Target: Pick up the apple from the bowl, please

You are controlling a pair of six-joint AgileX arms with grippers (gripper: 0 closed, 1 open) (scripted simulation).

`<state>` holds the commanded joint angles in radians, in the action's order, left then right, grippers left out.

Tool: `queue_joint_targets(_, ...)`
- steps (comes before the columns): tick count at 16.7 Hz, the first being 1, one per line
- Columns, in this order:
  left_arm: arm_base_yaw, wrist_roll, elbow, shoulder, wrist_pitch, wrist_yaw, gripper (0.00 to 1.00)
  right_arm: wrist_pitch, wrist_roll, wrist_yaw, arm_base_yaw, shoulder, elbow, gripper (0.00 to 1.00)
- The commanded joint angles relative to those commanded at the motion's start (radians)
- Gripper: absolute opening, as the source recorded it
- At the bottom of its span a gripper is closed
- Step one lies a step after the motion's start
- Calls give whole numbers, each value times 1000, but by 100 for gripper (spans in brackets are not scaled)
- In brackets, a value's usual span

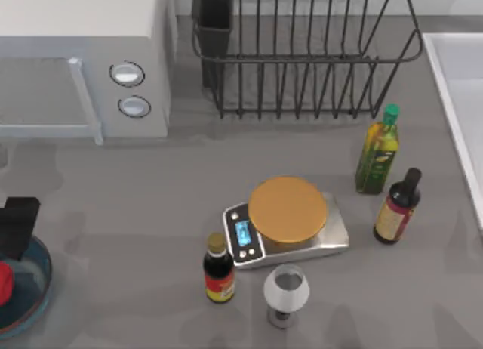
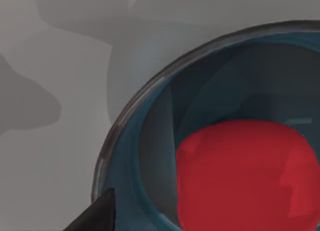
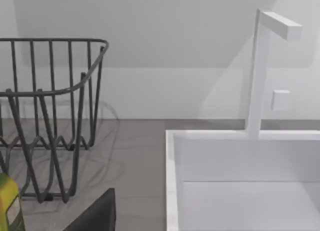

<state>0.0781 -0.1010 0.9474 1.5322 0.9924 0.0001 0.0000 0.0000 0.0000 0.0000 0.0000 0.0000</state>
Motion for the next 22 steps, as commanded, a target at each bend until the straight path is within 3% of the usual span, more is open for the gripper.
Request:
queue_joint_targets(7,6,-5,-180,151,-348,0,100,0,0,0,0,0,0,100)
queue_joint_targets(13,7,-6,-201,170,-378,0,100,0,0,0,0,0,0,100)
queue_joint_targets(22,7,-6,-201,170,-378,0,32,0,0,0,0,0,0,100)
